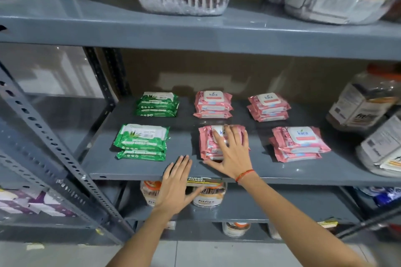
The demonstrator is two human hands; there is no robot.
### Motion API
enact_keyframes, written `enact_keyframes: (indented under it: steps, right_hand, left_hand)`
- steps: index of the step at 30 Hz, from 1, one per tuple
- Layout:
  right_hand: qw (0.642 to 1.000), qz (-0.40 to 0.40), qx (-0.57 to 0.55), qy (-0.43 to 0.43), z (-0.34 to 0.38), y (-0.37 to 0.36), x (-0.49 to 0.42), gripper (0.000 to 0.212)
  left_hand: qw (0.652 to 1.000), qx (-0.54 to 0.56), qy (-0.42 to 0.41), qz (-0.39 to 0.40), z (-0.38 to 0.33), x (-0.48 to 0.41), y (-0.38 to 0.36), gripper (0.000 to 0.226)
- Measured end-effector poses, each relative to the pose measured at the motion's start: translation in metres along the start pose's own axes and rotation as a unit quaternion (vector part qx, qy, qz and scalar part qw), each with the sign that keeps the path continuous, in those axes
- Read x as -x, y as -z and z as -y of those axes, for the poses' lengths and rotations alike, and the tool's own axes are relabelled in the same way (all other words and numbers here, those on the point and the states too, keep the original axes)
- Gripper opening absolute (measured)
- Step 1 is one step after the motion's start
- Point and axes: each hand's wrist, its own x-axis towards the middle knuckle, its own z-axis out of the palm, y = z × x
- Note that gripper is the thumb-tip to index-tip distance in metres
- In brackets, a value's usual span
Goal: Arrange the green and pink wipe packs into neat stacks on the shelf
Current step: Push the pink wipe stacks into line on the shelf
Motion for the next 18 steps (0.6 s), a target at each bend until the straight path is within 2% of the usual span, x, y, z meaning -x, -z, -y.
enact_keyframes:
  steps: [11, 18]
  right_hand:
    - [1.0, -0.008, -0.006, 0.007, 0.001, -0.003, -0.002, 0.079]
    - [0.999, 0.054, 0.008, 0.005, 0.001, 0.002, -0.007, 0.082]
  left_hand:
    - [1.0, -0.016, 0.008, -0.007, -0.001, -0.001, -0.004, 0.087]
    - [0.999, 0.021, 0.033, -0.031, -0.017, 0.0, -0.01, 0.089]
